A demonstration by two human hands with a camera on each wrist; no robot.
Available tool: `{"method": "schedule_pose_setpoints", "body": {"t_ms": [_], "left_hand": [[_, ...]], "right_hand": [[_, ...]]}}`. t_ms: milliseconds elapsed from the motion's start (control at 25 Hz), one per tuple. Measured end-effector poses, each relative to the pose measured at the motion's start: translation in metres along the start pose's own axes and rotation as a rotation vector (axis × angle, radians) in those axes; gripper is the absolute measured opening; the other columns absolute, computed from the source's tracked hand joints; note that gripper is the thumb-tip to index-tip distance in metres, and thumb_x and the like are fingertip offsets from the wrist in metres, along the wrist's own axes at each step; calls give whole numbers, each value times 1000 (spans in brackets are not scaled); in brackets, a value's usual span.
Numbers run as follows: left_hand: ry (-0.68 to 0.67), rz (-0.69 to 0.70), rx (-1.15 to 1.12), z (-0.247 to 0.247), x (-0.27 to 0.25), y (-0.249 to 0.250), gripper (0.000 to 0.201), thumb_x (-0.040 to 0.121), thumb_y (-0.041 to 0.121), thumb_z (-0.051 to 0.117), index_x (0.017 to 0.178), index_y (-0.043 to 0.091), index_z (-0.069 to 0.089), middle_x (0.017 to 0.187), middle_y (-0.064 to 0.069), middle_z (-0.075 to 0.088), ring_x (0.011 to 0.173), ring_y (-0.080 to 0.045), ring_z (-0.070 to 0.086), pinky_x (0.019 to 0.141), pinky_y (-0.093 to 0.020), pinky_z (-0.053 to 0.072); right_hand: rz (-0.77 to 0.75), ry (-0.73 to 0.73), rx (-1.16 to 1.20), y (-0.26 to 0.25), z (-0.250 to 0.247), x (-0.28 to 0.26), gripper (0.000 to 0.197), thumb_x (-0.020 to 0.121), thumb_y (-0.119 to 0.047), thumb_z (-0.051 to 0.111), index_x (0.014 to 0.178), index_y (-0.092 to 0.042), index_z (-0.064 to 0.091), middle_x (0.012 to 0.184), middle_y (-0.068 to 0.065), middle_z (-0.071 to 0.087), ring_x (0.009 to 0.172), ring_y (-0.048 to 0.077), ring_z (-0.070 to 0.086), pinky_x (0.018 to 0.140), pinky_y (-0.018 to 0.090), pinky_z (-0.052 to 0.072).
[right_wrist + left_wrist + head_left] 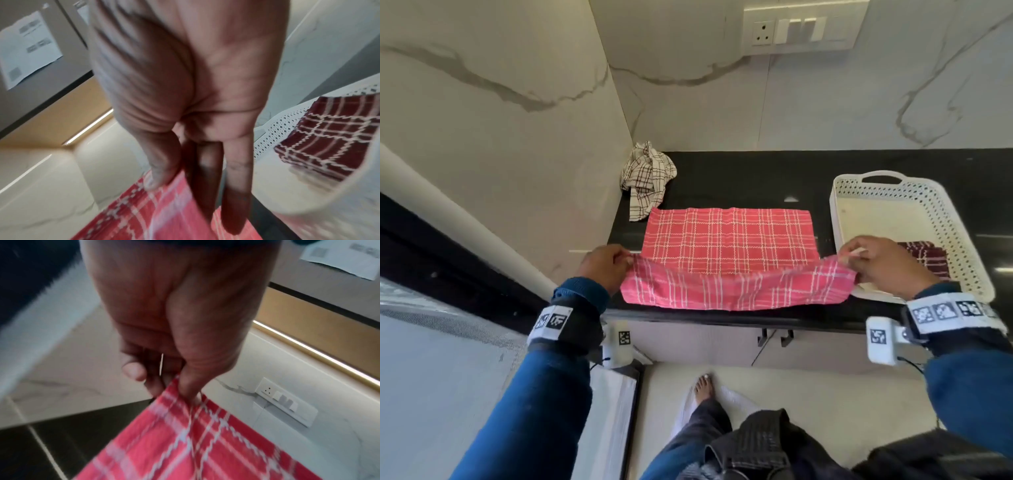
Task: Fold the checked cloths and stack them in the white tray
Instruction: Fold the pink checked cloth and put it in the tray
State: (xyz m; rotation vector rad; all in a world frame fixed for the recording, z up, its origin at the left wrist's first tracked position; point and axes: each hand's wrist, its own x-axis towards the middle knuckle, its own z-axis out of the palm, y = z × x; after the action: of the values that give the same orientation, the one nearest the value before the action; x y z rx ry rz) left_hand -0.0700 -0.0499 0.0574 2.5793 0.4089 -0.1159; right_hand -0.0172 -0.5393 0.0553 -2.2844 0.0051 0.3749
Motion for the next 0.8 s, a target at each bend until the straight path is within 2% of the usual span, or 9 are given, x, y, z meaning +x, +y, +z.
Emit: {"method": "schedule_pose_setpoints", "body": {"t_ms": [120, 240, 360, 440, 520, 720, 800], "left_hand": [[168, 2, -119, 4, 73, 18, 16, 98, 24, 58, 103, 15, 71, 91, 0, 65, 85, -20, 59, 81, -28, 44], [124, -17, -132, 26, 157, 21, 21, 97, 21, 59, 107, 9, 72, 106, -12, 72, 99, -32, 64, 90, -33, 46], [1, -73, -73, 57, 216, 16, 18, 95, 20, 58, 102, 11, 72, 107, -16, 72, 96, -35, 63, 85, -33, 48], [-25, -124, -78, 74, 237, 9, 17, 94, 17, 58, 100, 10, 72, 104, -17, 71, 88, -32, 61, 79, -29, 44], [-31, -131, -82, 88, 243, 3, 18, 95, 15, 57, 101, 9, 73, 103, -17, 71, 84, -28, 58, 79, -28, 42], [2, -60, -40, 101, 255, -3, 12, 93, 10, 63, 95, 9, 75, 106, -13, 66, 92, -30, 62, 80, -28, 44], [22, -57, -37, 103, 258, -6, 10, 91, 8, 64, 92, 11, 73, 106, -11, 62, 91, -29, 62, 78, -27, 45]], "right_hand": [[3, 323, 93, -18, -2, 57, 7, 95, -11, 63, 93, -11, 70, 92, 9, 74, 81, 28, 71, 75, 39, 58], [66, 426, -80, -20, 10, 122, 14, 94, -11, 59, 93, -9, 72, 98, 12, 73, 85, 24, 62, 79, 29, 43], [177, 450, -118, -16, 34, 176, 21, 93, -7, 52, 96, -4, 73, 101, 18, 72, 94, 34, 64, 80, 32, 44], [235, 438, -157, -13, 48, 200, 23, 93, -6, 51, 98, -2, 73, 104, 23, 71, 101, 40, 64, 84, 36, 47], [311, 425, -187, -10, 58, 212, 20, 94, -9, 53, 100, -2, 71, 106, 24, 70, 102, 42, 64, 87, 38, 49], [415, 366, -344, 2, 68, 230, 23, 95, -8, 52, 90, 1, 73, 94, 21, 71, 78, 35, 60, 73, 33, 45], [414, 368, -363, 6, 69, 234, 22, 95, -7, 52, 90, 1, 72, 92, 21, 71, 75, 35, 61, 71, 33, 45]]}}
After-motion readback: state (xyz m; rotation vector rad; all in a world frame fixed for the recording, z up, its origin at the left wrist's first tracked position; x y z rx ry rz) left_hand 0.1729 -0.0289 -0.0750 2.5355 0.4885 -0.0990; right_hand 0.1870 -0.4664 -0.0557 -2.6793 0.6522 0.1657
